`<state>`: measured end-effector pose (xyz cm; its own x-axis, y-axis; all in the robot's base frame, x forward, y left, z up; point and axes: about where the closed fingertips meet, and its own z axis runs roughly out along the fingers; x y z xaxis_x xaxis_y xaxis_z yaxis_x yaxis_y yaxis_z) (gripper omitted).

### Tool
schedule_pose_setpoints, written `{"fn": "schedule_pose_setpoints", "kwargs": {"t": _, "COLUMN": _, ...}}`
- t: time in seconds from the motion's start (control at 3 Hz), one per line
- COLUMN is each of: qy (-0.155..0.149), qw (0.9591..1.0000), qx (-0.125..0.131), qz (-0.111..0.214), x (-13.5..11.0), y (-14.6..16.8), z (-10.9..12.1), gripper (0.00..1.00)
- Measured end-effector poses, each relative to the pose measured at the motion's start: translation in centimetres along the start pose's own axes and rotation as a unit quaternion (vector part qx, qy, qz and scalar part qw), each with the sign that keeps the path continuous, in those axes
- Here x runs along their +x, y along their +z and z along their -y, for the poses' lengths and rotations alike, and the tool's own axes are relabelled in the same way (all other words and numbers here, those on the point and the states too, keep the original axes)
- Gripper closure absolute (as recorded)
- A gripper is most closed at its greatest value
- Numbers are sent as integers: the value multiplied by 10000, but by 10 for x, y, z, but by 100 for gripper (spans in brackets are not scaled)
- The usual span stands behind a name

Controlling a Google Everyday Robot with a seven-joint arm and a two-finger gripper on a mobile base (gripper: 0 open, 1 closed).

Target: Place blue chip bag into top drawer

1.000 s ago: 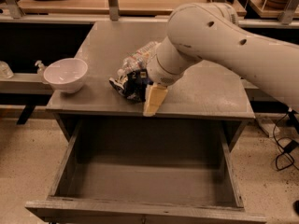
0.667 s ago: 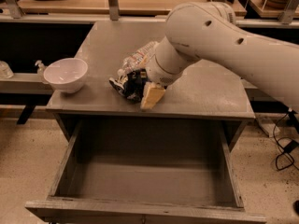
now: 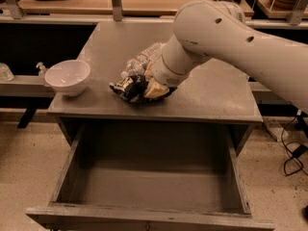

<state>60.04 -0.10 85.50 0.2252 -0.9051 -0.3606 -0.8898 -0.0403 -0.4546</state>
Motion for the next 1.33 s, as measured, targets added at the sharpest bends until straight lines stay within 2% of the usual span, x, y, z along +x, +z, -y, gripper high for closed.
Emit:
{"fn": "schedule_pose_setpoints", "kwargs": {"t": 0.33, "qy": 33, "qw": 9994, "qx": -62, "qz": 351, "x": -1, "y": -8, "z": 2, "gripper": 93}}
{"fn": "schedule_pose_setpoints", "kwargs": {"t": 0.67, "qy": -8, "qw": 9971, "qx": 49, "qz": 764, "x": -3, "y": -41, "z": 8, "gripper": 100}}
{"fn": "schedule_pose_setpoints", "kwargs": {"t": 1.0, "qy": -316, "qw": 9953, "qx": -135, "qz": 906, "x": 26, "y": -104, "z": -15, "gripper": 100}}
{"fn": "schedule_pose_setpoints", "kwargs": {"t": 1.33, "qy": -645, "qw": 9903, "qx": -825, "qz": 913, "x": 65, "y": -141, "z": -68, "gripper": 100}}
